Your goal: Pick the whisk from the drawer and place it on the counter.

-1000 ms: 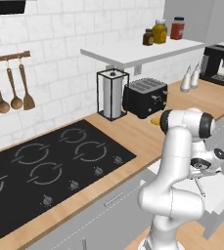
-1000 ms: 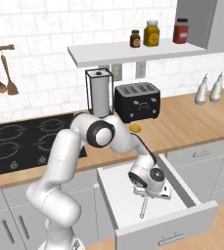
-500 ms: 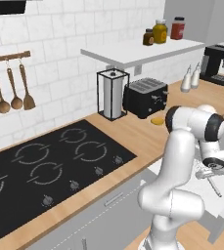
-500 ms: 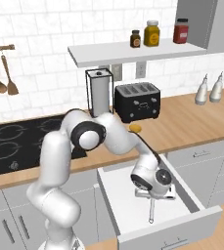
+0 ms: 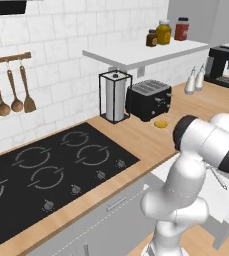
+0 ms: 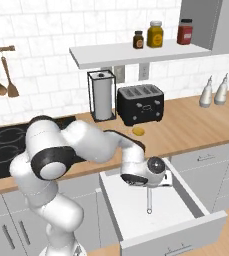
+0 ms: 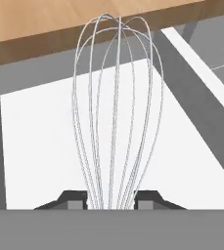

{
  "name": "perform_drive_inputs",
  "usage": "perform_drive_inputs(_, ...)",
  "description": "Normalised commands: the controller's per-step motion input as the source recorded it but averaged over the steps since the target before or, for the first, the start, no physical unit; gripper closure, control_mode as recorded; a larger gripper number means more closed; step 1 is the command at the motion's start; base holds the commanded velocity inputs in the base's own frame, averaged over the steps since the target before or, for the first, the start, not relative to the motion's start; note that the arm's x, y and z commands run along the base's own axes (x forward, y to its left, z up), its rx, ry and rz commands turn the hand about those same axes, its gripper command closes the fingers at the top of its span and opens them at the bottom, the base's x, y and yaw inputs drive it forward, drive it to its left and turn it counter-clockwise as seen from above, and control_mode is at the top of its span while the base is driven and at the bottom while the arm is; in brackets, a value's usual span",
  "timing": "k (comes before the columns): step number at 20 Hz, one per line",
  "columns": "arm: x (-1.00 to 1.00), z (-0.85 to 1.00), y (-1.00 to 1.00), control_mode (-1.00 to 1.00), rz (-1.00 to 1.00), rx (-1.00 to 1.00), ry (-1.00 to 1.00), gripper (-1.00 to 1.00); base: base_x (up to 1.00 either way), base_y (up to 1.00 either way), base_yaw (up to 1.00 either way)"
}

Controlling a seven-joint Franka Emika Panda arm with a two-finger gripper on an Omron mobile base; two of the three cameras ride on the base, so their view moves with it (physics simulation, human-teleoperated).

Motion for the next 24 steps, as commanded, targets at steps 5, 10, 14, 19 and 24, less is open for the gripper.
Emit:
perform_drive_inputs(5, 0.15, 1.0, 0.19, -1.0, 0.08, -0.04, 0.0, 1.0, 0.0, 0.0, 0.0)
perform_drive_inputs(10, 0.31, 0.99, 0.51, -1.0, 0.19, -0.02, -0.09, 1.0, 0.0, 0.0, 0.0)
perform_drive_inputs(14, 0.91, 0.47, 0.91, -1.0, 0.23, -0.01, -0.01, 1.0, 0.0, 0.0, 0.0)
perform_drive_inputs(19, 1.0, 0.0, 0.9, -1.0, 0.21, 0.0, 0.06, 1.0, 0.0, 0.0, 0.0)
perform_drive_inputs(24, 0.93, -0.34, 0.25, -1.0, 0.08, 0.0, 0.15, 1.0, 0.0, 0.0, 0.0)
